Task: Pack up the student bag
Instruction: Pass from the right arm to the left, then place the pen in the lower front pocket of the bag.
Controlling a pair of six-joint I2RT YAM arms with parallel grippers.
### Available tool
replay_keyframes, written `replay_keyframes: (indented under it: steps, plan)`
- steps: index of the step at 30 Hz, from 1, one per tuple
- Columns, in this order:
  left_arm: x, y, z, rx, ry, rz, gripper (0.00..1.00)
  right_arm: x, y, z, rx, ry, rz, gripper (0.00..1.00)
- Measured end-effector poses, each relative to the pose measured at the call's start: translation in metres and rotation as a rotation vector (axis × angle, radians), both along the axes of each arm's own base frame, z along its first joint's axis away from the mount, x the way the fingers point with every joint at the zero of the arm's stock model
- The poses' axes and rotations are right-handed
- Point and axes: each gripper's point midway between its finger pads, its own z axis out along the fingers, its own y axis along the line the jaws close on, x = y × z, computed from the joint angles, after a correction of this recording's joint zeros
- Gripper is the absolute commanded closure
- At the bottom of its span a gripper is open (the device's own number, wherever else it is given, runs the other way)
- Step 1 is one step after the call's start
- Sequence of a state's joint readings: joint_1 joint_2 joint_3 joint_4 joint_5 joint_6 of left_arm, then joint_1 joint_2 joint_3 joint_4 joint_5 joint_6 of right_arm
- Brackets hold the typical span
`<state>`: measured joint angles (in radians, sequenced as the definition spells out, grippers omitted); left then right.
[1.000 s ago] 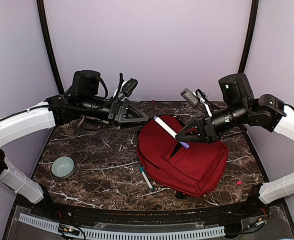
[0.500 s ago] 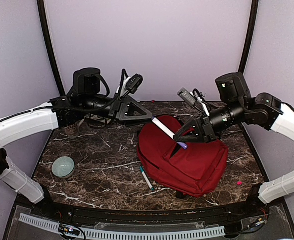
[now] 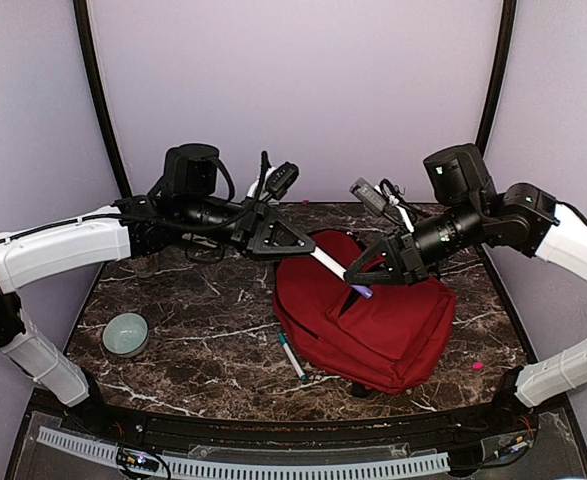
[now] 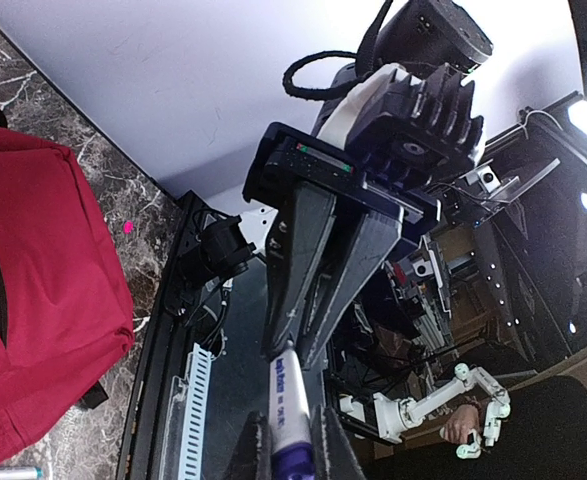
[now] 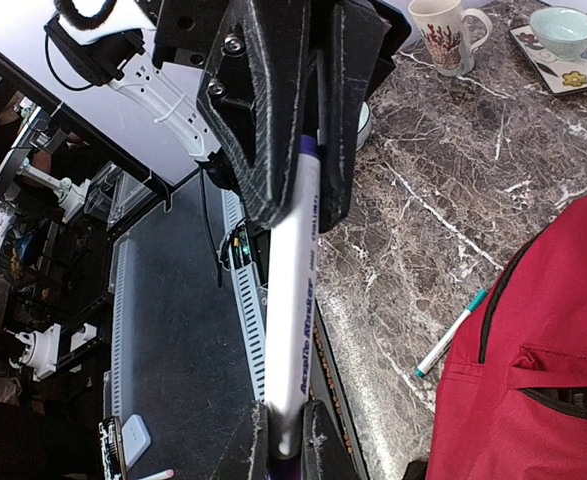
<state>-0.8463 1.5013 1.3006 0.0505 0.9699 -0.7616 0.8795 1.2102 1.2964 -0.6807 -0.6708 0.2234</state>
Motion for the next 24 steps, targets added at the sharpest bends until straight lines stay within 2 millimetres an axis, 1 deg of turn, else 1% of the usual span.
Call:
replay_keyframes:
  steps: [1,2,4,5,6,9,11,13,16,20,22,24]
  plan:
    - [0.0,0.0,0.0,0.002,0.001,0.002,1.0,0.001,0.0,0.0,-0.001,0.0,-0.002,0.99]
    - [0.001,0.0,-0.001,0.005,0.0,0.004,1.0,0.001,0.0,-0.001,-0.003,-0.001,-0.004,0.85]
    - [0.002,0.0,-0.002,0.007,-0.003,0.009,1.0,0.003,0.0,-0.002,-0.008,-0.006,-0.015,0.5]
    - [0.002,0.0,-0.002,0.01,-0.003,0.012,1.0,0.004,-0.001,-0.002,-0.012,-0.009,-0.022,0.42]
    - [0.002,0.0,-0.003,0.012,-0.003,0.014,1.0,0.006,-0.001,-0.002,-0.015,-0.011,-0.032,0.38]
    - [0.007,-0.002,-0.005,0.021,-0.01,0.034,1.0,0.014,-0.003,-0.004,-0.036,-0.035,-0.075,0.31]
    - [0.013,-0.004,-0.007,0.036,-0.013,0.059,1.0,0.024,-0.008,-0.008,-0.069,-0.061,-0.132,0.25]
    - [0.023,-0.008,-0.011,0.057,-0.021,0.096,1.0,0.037,-0.017,-0.014,-0.112,-0.102,-0.215,0.2]
    - [0.045,-0.015,-0.019,0.103,-0.03,0.167,1.0,0.058,-0.039,-0.024,-0.183,-0.156,-0.367,0.11]
    - [0.073,-0.027,-0.031,0.171,-0.048,0.245,1.0,0.079,-0.073,-0.029,-0.247,-0.22,-0.563,0.08]
    - [0.088,-0.034,-0.039,0.214,-0.048,0.277,1.0,0.085,-0.09,-0.026,-0.254,-0.253,-0.647,0.07]
    - [0.1,-0.041,-0.047,0.248,-0.05,0.299,1.0,0.088,-0.102,-0.022,-0.253,-0.277,-0.705,0.07]
